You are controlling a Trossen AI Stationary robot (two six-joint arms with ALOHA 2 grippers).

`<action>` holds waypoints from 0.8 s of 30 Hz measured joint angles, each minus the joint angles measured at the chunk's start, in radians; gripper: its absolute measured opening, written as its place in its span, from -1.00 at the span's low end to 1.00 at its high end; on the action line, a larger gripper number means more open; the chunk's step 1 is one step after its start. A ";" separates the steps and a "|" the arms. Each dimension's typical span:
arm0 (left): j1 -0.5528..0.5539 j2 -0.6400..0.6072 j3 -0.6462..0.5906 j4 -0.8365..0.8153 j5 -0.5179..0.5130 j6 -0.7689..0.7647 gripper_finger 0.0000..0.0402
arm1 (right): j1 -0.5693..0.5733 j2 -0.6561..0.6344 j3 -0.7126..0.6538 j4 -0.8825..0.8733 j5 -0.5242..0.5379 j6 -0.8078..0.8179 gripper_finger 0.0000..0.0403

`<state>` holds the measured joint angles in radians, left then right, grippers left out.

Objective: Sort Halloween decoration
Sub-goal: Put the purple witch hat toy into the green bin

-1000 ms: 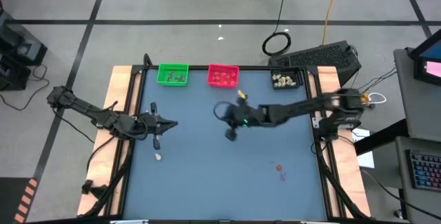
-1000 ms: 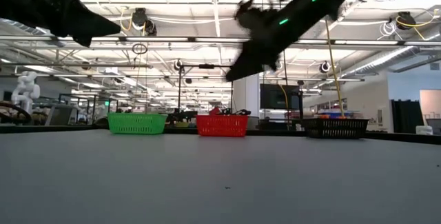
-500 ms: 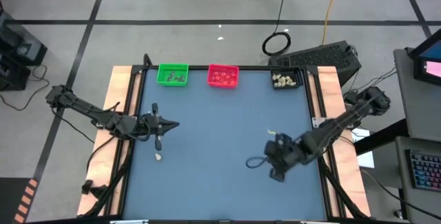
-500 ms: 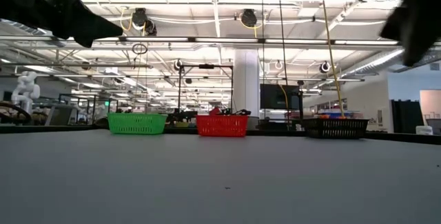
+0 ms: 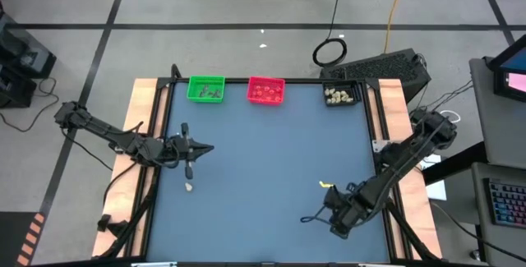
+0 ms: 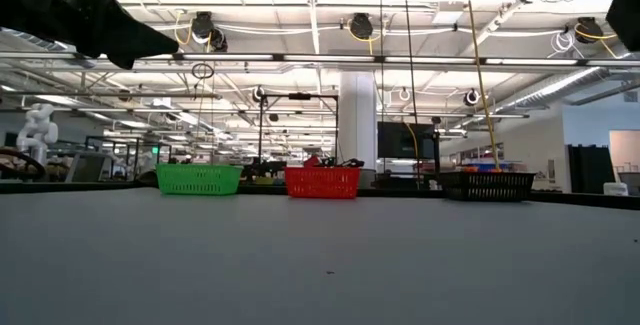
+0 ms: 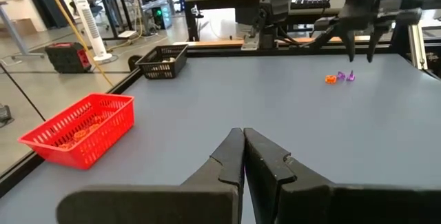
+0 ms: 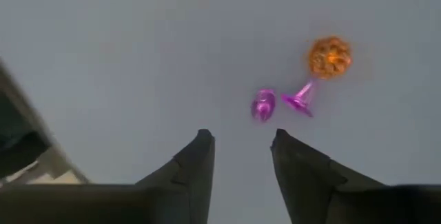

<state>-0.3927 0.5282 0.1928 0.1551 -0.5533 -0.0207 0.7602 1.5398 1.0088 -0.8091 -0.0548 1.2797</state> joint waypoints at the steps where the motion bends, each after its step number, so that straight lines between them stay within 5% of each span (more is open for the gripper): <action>1: 0.000 0.000 0.000 0.000 0.000 0.000 -0.92 | -0.004 0.011 0.000 -0.006 -0.004 0.017 -0.29; 24: 0.000 0.000 0.000 0.001 0.000 -0.003 -0.92 | -0.074 0.193 0.003 0.022 -0.101 0.032 -0.45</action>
<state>-0.3929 0.5285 0.1928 0.1557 -0.5537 -0.0237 0.6859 1.7331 1.0122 -0.7870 -0.1556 1.3115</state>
